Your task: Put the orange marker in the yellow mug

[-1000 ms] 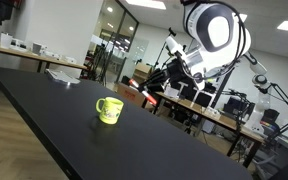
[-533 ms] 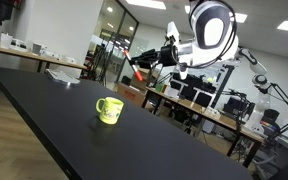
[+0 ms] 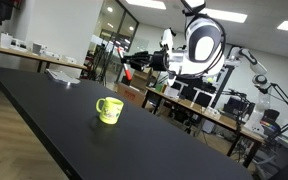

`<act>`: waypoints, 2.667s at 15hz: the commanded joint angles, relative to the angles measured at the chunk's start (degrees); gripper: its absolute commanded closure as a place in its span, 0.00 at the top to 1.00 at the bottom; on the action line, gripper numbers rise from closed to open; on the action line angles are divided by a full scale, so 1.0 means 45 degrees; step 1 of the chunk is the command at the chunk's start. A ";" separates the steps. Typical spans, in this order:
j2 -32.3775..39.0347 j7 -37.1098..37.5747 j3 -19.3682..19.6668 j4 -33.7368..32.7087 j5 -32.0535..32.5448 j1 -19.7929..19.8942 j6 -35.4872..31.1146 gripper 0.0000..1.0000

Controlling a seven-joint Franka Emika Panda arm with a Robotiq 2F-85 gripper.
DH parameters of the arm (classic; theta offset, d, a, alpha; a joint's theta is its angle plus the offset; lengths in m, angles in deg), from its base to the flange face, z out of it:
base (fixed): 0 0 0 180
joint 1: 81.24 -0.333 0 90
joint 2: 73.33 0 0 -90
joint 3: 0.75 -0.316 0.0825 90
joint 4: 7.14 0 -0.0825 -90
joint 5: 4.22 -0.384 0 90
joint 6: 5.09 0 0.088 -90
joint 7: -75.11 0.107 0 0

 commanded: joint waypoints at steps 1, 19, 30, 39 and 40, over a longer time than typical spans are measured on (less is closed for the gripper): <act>0.0043 -0.0064 0.0292 -0.0091 -0.0125 -0.0203 0.0153 0.20; 0.2812 0.1995 0.0208 -0.1899 -0.2238 -0.0402 0.0201 0.05; 0.5474 0.4860 0.0253 -0.4073 -0.3111 0.0115 0.0370 0.05; 0.6207 0.5569 0.0047 -0.4859 -0.3270 0.0352 0.0751 0.58; 0.6035 0.5473 0.0027 -0.4819 -0.3278 0.0334 0.0923 0.64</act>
